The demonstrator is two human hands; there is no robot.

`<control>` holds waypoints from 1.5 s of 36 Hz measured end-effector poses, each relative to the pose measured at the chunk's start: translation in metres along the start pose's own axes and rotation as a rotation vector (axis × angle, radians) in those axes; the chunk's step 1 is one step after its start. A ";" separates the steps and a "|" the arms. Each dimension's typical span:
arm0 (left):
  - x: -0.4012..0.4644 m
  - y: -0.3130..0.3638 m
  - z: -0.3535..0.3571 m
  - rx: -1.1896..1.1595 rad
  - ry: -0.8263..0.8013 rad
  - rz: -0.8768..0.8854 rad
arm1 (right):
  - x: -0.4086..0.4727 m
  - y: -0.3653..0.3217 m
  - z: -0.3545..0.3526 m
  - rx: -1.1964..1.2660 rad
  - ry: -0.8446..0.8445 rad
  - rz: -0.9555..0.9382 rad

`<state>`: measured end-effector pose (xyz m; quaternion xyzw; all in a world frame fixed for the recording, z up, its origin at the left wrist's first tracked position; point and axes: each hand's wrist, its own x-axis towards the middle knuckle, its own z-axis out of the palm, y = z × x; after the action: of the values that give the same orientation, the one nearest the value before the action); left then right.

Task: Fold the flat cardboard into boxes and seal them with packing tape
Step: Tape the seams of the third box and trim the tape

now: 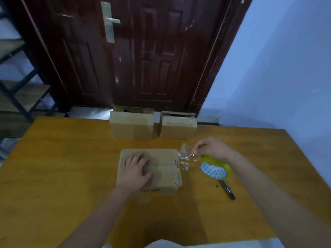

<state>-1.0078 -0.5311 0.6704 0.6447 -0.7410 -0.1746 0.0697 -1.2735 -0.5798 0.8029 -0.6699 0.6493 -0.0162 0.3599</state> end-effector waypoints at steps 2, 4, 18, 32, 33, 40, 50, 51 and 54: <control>-0.001 0.004 -0.006 -0.167 0.072 0.004 | -0.002 -0.016 0.005 -0.042 -0.018 -0.059; -0.005 0.011 -0.013 -0.480 0.132 0.012 | -0.002 -0.030 0.012 -0.063 -0.043 -0.114; -0.011 0.041 -0.082 -1.546 -0.149 -0.178 | 0.004 -0.086 0.027 -0.170 -0.091 -0.347; -0.004 0.046 -0.125 -1.933 -0.118 -0.412 | -0.027 -0.073 -0.007 0.530 -0.118 -0.449; -0.004 0.047 -0.127 -1.988 -0.133 -0.426 | -0.029 -0.069 -0.010 0.631 -0.112 -0.467; 0.002 0.072 -0.154 -2.234 -0.264 -0.355 | -0.025 -0.067 -0.024 1.163 -0.172 -0.723; 0.020 0.062 -0.198 -1.324 0.298 -0.195 | -0.027 -0.074 -0.053 0.938 0.148 -0.544; 0.020 0.057 -0.200 -1.306 0.297 -0.207 | -0.026 -0.071 -0.054 0.844 0.151 -0.536; 0.020 0.040 -0.198 -1.259 0.306 -0.265 | -0.021 -0.055 -0.052 0.428 0.050 -0.430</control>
<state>-0.9835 -0.5801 0.8656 0.5840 -0.3937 -0.4878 0.5158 -1.2547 -0.5905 0.8785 -0.7005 0.4829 -0.2448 0.4650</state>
